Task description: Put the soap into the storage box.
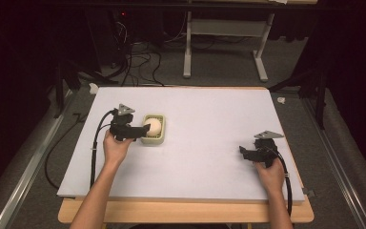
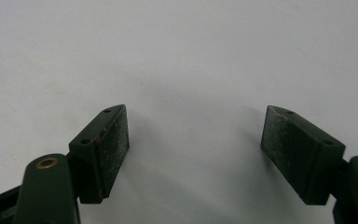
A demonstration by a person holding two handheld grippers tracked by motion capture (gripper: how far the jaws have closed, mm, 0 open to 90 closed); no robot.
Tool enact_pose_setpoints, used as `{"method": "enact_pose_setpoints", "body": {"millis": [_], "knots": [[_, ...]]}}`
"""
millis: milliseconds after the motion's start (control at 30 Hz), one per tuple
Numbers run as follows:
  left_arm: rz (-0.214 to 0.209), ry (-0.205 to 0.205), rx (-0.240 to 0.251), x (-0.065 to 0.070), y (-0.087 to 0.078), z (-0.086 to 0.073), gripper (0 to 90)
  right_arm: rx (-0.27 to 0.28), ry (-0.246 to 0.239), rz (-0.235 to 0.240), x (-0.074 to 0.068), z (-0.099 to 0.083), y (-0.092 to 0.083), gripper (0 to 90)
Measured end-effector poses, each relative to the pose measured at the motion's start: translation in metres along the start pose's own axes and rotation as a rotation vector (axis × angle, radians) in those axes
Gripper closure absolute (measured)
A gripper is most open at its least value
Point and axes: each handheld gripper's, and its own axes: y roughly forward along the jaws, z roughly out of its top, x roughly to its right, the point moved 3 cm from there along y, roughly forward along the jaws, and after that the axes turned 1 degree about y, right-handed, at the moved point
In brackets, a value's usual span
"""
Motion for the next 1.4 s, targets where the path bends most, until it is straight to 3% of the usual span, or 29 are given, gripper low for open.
{"method": "enact_pose_setpoints", "body": {"millis": [633,1400], "knots": [[-0.014,-0.013,0.014,-0.003,-0.024,-0.011,21.1,-0.001,0.005,0.003,0.000,0.000,0.000,23.8],[-0.001,-0.037,0.025,-0.012,-0.047,-0.030,21.1,-0.002,0.005,0.003,0.000,0.000,0.000,23.7]]}}
